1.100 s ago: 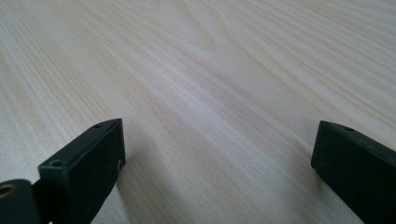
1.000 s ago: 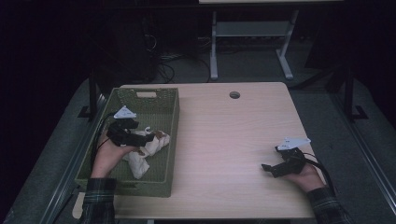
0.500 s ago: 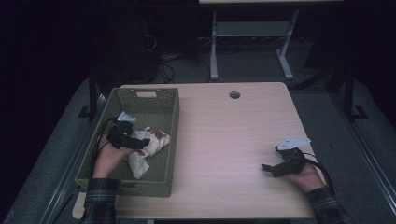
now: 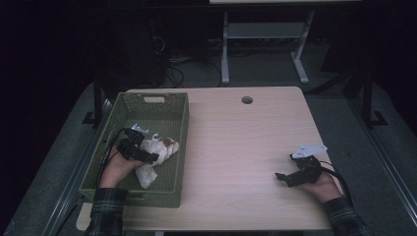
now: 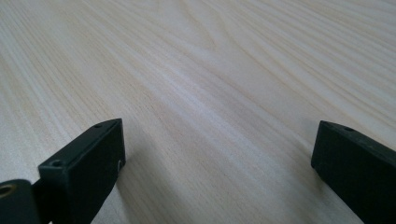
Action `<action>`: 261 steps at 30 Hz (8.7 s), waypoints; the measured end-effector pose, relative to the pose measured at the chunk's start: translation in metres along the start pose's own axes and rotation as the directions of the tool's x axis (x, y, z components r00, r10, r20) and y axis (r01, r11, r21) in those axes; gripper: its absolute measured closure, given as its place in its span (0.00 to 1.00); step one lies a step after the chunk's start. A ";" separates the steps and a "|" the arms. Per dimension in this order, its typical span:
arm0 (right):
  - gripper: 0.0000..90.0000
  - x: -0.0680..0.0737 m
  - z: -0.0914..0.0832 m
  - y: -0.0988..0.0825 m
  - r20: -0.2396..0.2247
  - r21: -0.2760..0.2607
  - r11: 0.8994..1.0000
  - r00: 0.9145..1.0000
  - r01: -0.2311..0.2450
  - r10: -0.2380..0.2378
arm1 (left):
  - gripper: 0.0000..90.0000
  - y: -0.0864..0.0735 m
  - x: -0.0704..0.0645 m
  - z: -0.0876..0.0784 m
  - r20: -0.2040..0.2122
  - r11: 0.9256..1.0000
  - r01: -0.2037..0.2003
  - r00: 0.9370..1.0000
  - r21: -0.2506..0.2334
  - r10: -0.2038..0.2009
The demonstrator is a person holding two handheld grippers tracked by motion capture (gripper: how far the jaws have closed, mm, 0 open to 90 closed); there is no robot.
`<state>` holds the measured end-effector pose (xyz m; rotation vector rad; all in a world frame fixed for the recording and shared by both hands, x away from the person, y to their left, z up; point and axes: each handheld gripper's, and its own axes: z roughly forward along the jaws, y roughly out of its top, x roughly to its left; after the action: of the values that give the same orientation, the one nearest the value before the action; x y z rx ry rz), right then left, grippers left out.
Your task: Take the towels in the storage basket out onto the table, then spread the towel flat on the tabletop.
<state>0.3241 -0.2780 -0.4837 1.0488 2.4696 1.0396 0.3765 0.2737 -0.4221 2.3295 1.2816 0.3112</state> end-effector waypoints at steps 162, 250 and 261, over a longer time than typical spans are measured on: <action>0.03 0.000 0.000 0.000 -0.006 -0.003 1.000 1.000 0.006 -0.006 | 0.87 0.129 -0.168 -0.057 0.413 0.814 -0.039 0.847 -0.579 0.335; 0.21 -0.005 -0.009 0.003 -0.036 0.009 0.999 0.999 -0.037 0.037 | 0.41 0.059 -0.228 0.043 0.318 0.925 -0.155 0.909 -0.346 0.271; 0.51 0.005 -0.019 0.013 -0.167 -0.057 0.998 0.986 -0.036 0.026 | 0.45 0.038 -0.240 0.051 0.322 0.937 -0.176 0.906 -0.301 0.274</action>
<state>0.3176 -0.2781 -0.4606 1.0238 2.5402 1.2496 0.2952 0.0396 -0.4424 2.1756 0.7433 0.1105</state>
